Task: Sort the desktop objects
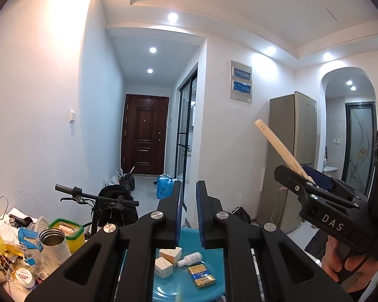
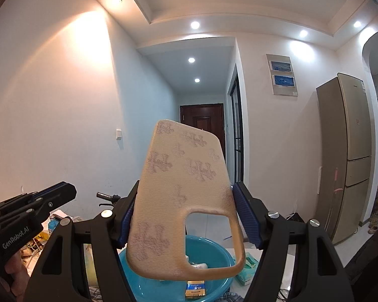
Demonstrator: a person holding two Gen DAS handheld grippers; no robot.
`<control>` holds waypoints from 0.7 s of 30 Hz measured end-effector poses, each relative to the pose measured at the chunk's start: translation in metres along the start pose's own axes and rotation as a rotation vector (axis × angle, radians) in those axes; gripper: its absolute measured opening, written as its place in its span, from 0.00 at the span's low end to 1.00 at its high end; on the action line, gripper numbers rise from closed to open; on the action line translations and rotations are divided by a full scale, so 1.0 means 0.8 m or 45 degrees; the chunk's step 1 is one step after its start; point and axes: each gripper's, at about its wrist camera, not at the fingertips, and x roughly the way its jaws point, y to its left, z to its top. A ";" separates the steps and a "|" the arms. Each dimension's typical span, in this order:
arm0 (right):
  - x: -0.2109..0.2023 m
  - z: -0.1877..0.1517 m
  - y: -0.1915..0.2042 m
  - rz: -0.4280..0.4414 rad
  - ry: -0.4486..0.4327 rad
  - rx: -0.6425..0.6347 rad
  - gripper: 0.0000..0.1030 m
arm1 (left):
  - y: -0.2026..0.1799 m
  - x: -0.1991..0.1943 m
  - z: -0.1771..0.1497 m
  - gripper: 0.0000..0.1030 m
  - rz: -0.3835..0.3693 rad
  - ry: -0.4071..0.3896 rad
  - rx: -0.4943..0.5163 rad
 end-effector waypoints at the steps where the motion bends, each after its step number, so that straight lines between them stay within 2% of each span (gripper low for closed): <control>1: 0.007 -0.002 -0.001 -0.002 0.005 -0.001 0.66 | 0.004 0.006 -0.003 0.11 -0.001 0.012 -0.004; 8: 0.043 -0.006 -0.005 -0.015 0.036 -0.016 0.66 | 0.008 0.052 -0.007 0.11 -0.008 0.066 0.012; 9: 0.047 -0.005 -0.006 -0.016 0.033 -0.012 0.64 | 0.009 0.057 -0.007 0.11 -0.012 0.069 0.011; 10: 0.050 -0.005 -0.007 -0.014 0.036 -0.006 0.58 | 0.010 0.061 -0.007 0.11 -0.016 0.069 0.011; 13: 0.059 -0.012 -0.012 -0.016 0.059 0.006 0.58 | 0.016 0.071 -0.012 0.11 -0.017 0.079 -0.010; 16: 0.078 -0.026 -0.012 -0.012 0.143 -0.015 0.54 | 0.023 0.088 -0.021 0.11 0.000 0.120 -0.026; 21: 0.113 -0.037 -0.020 0.100 0.268 0.041 0.53 | 0.031 0.122 -0.036 0.11 0.015 0.224 -0.034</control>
